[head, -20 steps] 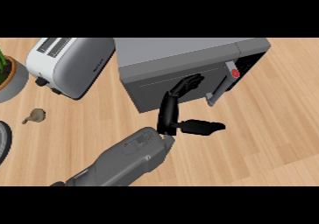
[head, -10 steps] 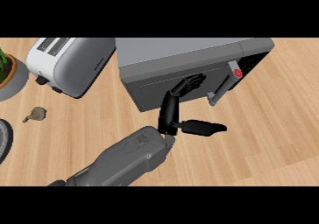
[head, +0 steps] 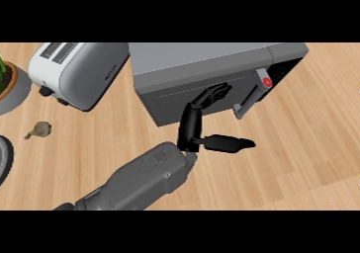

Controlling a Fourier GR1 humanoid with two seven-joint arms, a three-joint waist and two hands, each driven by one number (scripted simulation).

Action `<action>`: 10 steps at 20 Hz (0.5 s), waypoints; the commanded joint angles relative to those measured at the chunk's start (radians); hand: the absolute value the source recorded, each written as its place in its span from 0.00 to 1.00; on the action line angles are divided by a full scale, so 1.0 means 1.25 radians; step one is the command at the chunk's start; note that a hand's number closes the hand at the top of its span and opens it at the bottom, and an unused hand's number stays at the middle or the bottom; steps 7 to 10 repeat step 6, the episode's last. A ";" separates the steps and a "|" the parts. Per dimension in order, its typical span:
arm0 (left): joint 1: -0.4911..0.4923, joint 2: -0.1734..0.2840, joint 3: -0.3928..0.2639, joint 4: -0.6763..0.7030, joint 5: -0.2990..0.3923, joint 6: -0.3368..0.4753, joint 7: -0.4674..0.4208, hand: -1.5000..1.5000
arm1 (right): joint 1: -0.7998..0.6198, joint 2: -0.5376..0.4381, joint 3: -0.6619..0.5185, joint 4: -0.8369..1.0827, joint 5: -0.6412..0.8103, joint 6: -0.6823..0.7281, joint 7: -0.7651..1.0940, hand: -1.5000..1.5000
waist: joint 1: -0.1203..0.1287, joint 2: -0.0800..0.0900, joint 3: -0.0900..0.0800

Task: Pick up the milk, place it into the microwave and close the microwave

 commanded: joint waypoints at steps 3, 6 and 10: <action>-0.058 0.000 0.061 0.077 0.036 0.018 -0.002 0.00 | -0.025 -0.014 -0.009 0.052 -0.055 0.033 0.011 0.00 | -0.008 0.007 0.000; -0.060 0.000 0.058 0.072 0.047 0.009 -0.009 0.00 | -0.043 -0.037 -0.020 0.078 -0.074 0.046 0.024 0.00 | -0.012 0.008 -0.001; -0.060 0.000 0.058 0.072 0.047 0.009 -0.009 0.00 | -0.043 -0.037 -0.020 0.078 -0.074 0.046 0.024 0.00 | -0.012 0.008 -0.001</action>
